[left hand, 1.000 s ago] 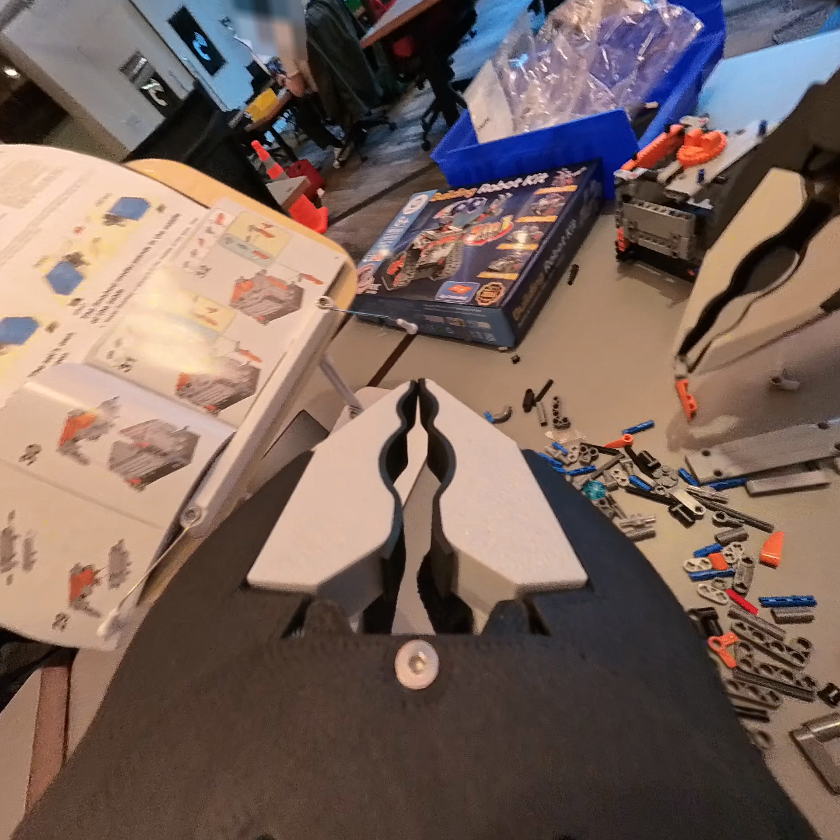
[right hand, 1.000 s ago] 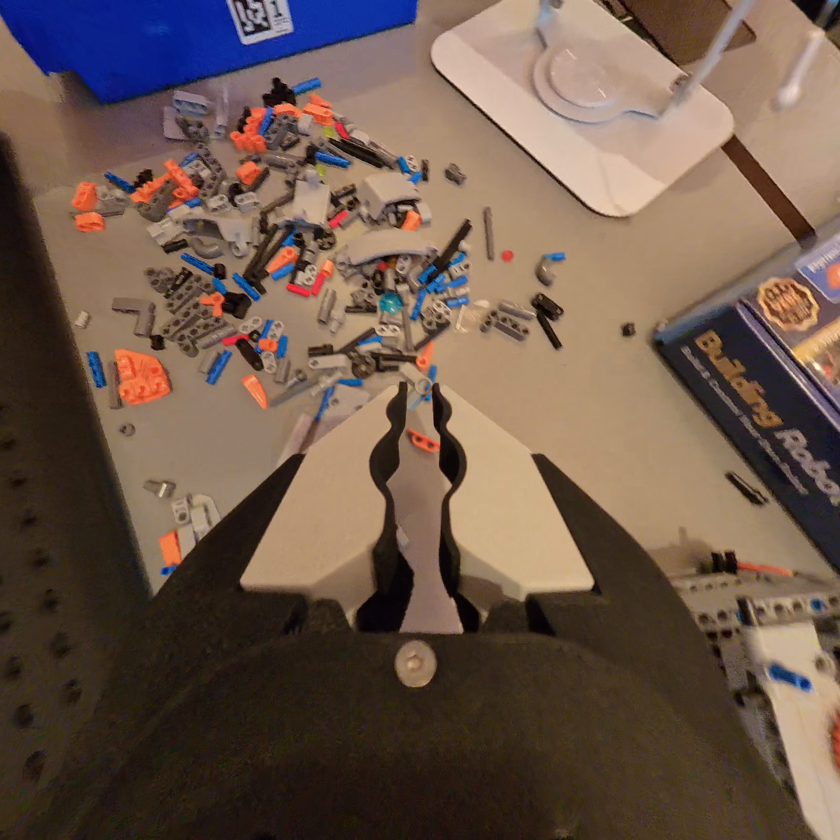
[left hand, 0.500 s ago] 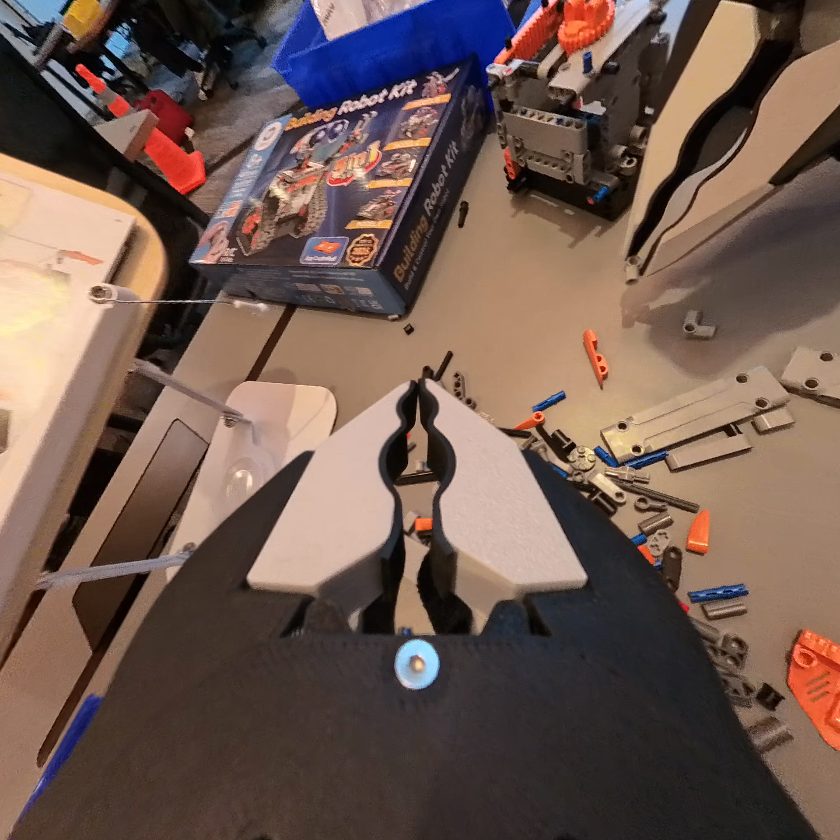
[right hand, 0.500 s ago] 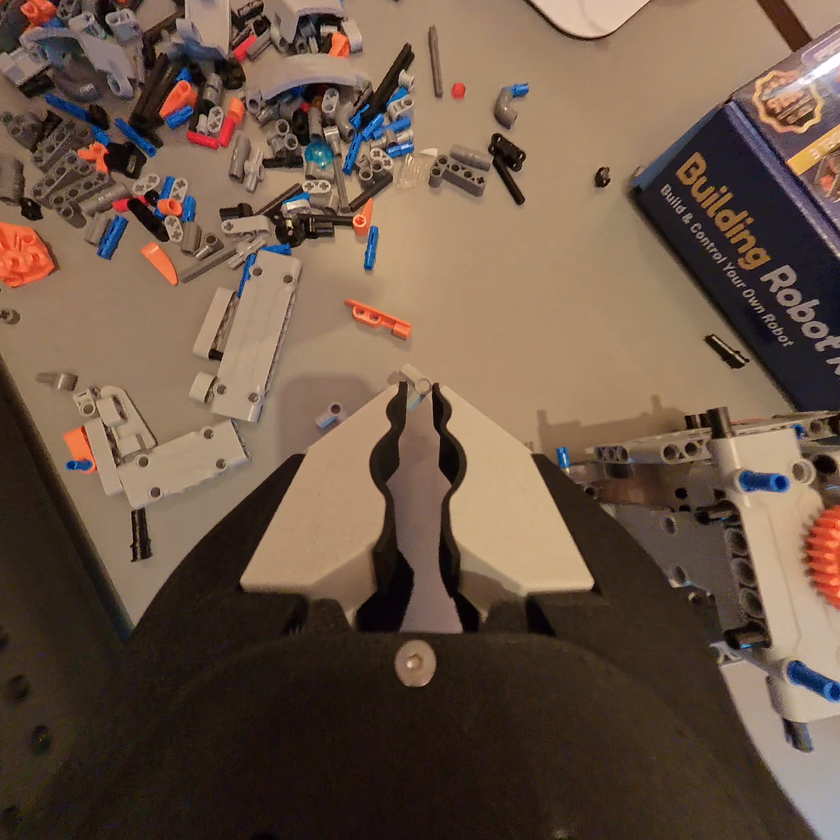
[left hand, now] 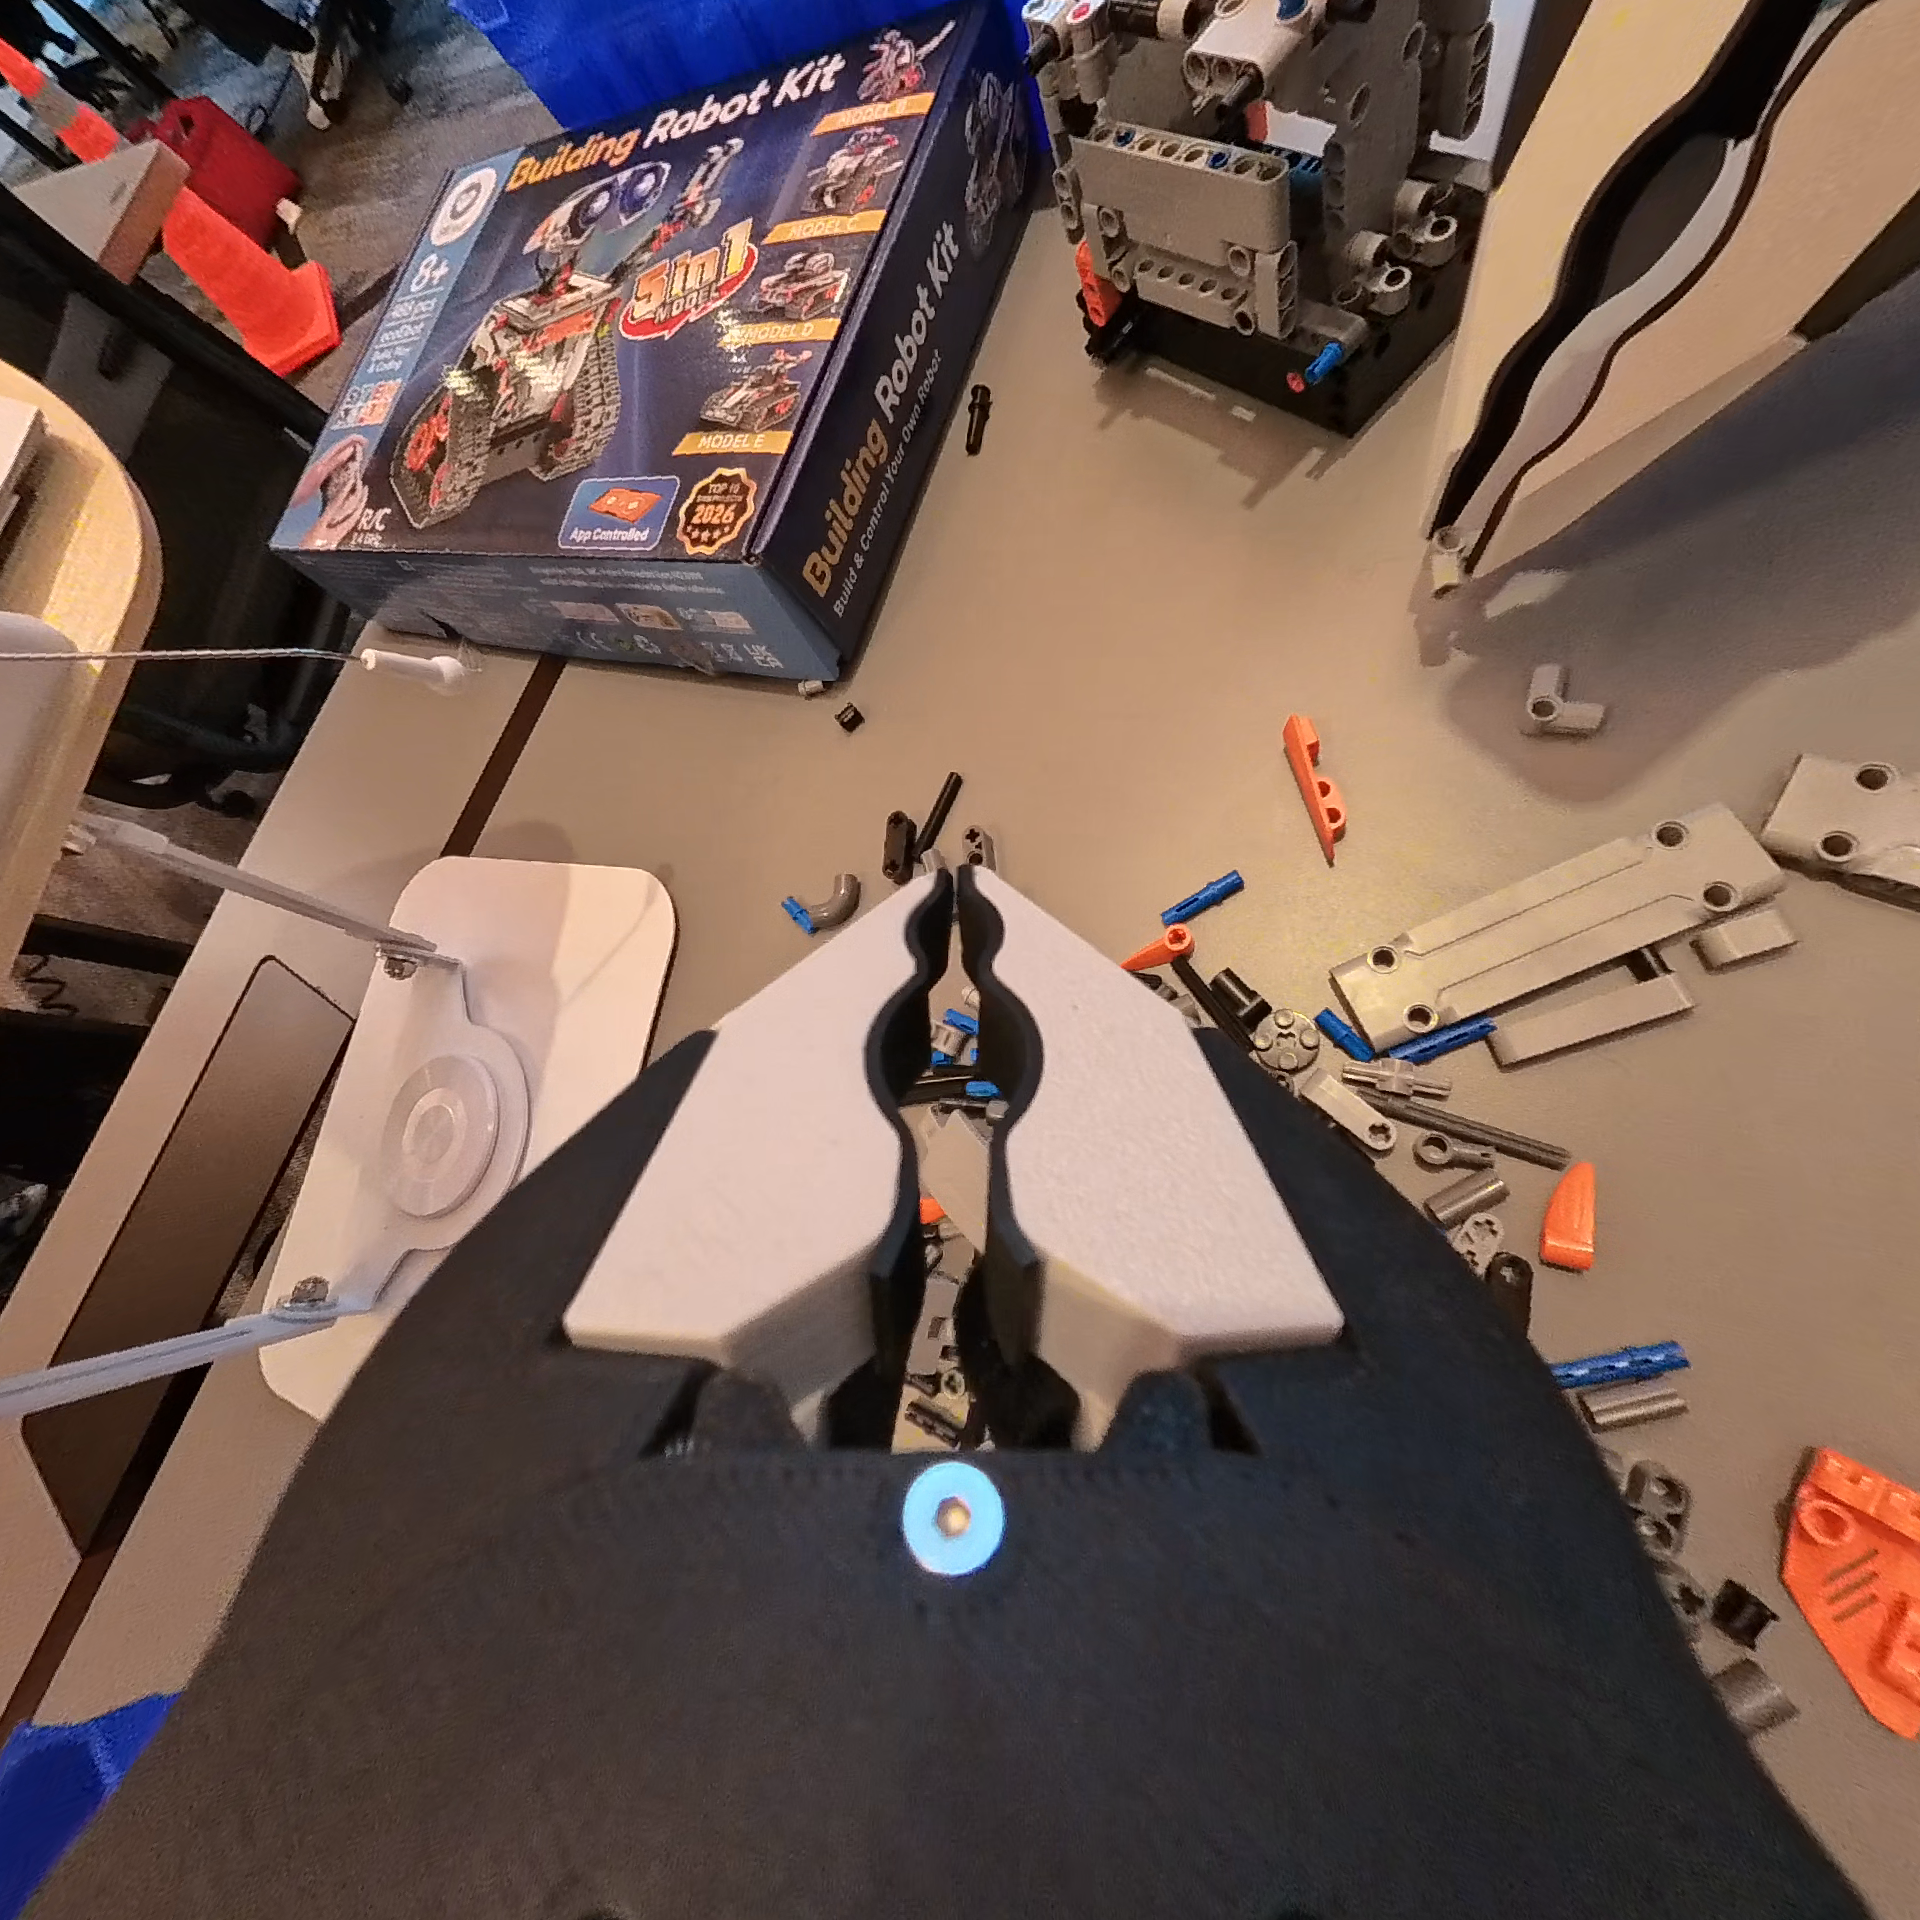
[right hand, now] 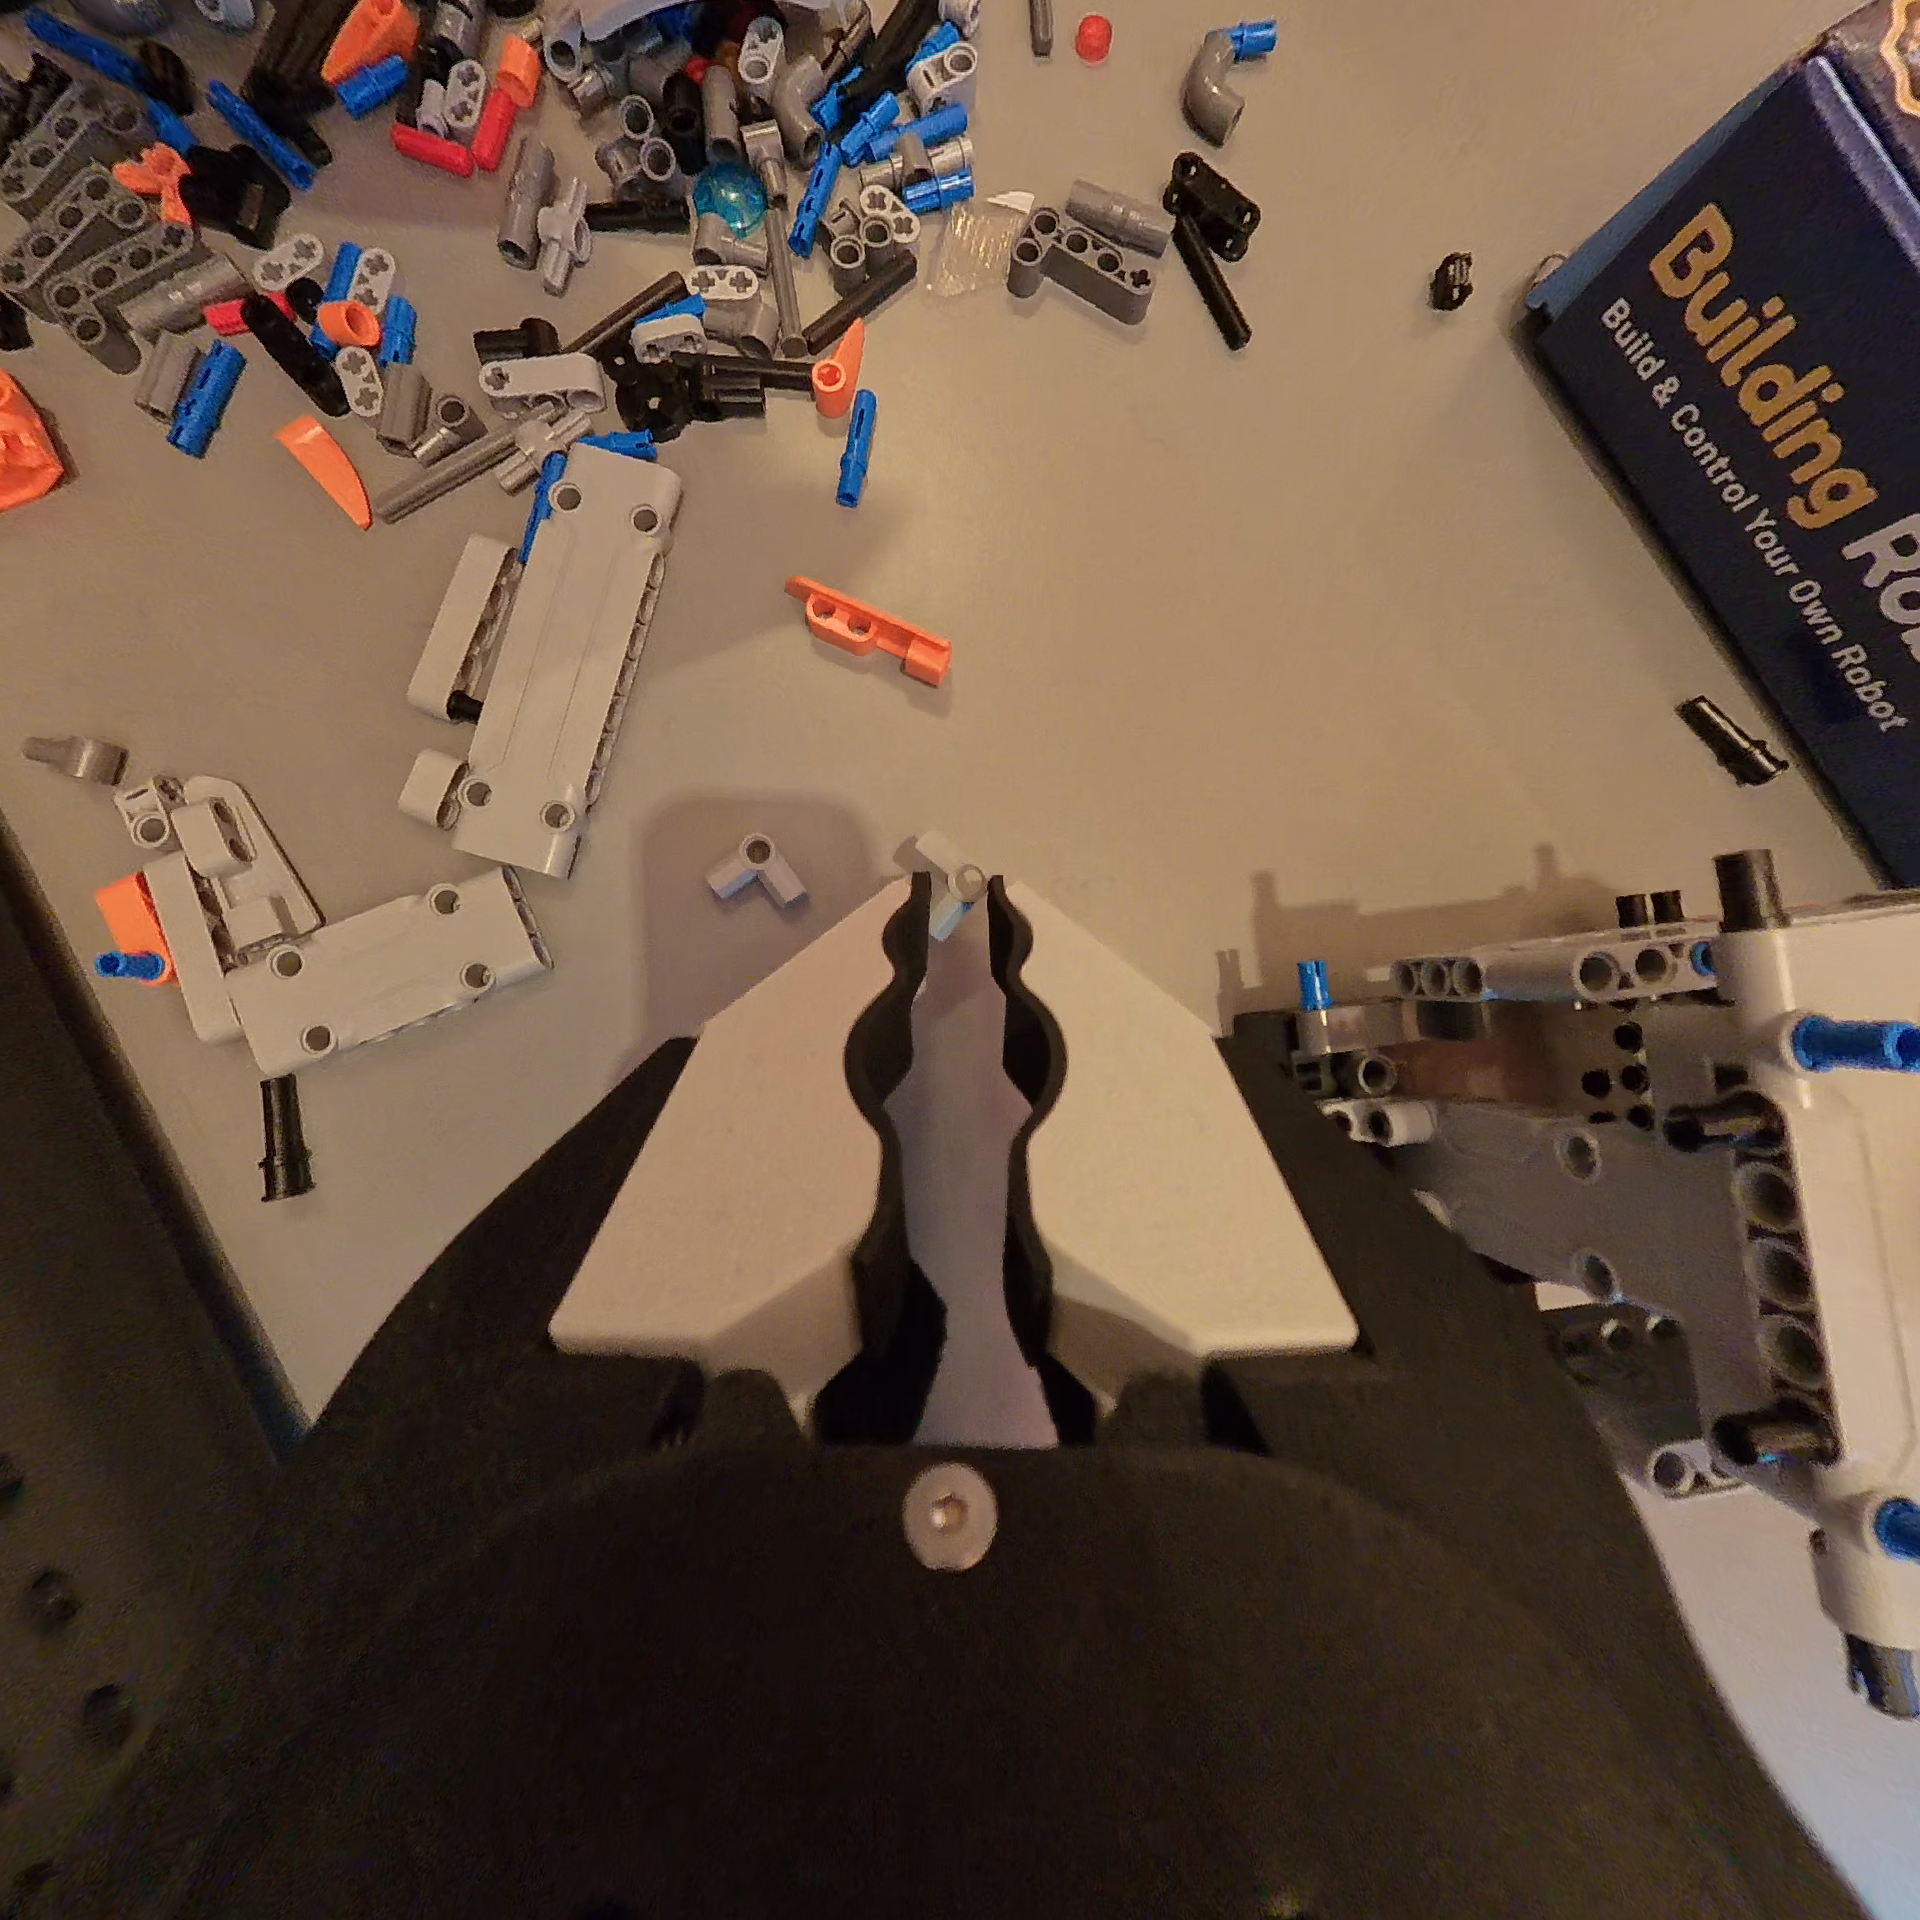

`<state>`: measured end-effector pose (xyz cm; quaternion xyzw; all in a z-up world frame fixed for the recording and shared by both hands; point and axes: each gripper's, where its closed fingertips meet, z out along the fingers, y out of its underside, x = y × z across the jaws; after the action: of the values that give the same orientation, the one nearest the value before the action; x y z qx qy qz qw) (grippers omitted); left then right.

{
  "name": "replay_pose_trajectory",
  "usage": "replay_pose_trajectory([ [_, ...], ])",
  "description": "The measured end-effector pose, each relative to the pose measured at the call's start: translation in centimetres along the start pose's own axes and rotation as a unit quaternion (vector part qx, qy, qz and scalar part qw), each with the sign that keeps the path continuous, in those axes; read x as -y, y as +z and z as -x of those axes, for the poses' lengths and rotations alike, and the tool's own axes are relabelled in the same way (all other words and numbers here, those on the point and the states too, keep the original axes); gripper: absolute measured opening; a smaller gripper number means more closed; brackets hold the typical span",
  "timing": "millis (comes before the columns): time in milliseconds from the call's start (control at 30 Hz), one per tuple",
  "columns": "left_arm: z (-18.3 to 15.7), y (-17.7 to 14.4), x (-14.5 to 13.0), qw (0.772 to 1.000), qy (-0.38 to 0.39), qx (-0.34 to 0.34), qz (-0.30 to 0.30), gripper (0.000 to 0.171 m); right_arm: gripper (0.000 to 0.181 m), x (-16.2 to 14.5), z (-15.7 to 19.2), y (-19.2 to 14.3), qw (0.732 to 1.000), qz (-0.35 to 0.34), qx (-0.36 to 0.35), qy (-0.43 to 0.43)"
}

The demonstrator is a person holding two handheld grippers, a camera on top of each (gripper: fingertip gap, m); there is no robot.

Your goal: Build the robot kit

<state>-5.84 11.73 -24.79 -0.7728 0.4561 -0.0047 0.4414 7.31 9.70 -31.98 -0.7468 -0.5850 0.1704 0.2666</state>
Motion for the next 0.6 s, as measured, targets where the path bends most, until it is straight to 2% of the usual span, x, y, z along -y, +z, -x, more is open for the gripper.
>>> replay_pose_trajectory([
  [267, -0.2, 0.3, -0.2, 1.0, -0.003, -0.007, 0.003, 0.0, 0.009, -1.5, -0.3, 0.4, 1.0, 0.027, 0.007, 0.013],
  [600, 0.4, 0.0, -0.3, 1.0, -0.013, 0.0, 0.003, 0.0, 0.009, -1.8, 0.5, 1.1, 0.999, 0.041, 0.023, 0.007],
])
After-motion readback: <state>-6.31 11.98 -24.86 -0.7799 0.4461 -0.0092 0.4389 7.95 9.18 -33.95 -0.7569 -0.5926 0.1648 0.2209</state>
